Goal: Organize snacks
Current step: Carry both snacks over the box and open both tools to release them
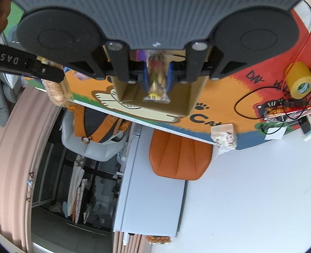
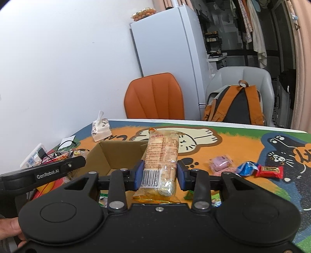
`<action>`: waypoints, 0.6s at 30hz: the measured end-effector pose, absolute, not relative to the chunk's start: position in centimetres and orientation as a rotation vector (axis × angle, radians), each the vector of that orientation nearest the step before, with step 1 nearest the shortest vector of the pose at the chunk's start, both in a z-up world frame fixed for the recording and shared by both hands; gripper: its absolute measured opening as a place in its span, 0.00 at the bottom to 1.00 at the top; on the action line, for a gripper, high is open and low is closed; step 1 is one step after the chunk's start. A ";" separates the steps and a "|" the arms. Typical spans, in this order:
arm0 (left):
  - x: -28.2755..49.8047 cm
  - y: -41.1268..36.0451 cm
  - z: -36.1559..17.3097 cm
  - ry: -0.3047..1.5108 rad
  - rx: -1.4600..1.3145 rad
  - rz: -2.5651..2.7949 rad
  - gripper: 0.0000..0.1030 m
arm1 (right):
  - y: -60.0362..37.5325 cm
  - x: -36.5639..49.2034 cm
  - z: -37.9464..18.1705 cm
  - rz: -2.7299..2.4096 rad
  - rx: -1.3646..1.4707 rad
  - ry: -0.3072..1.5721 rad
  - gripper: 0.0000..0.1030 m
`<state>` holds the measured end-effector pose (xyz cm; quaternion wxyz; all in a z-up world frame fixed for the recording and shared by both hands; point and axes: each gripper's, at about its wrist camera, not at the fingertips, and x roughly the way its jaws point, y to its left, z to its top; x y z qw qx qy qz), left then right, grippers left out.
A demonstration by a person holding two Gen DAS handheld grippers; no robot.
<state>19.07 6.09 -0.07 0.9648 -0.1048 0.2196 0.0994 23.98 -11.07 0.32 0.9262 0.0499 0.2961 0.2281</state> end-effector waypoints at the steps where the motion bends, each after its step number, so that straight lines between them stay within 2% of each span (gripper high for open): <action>1: 19.1 6.3 -0.2 0.449 -0.210 0.212 0.21 | -10.8 24.1 0.3 0.474 0.101 0.608 0.36; 6: 18.8 7.5 -0.5 0.462 -0.235 0.217 0.21 | -9.2 24.3 0.5 0.502 0.093 0.609 0.36; 12: 17.8 8.1 -0.5 0.466 -0.249 0.224 0.29 | -7.1 24.5 0.6 0.545 0.084 0.614 0.36; 18: 16.9 8.0 -0.2 0.456 -0.257 0.218 0.46 | -5.4 24.7 0.8 0.587 0.081 0.611 0.36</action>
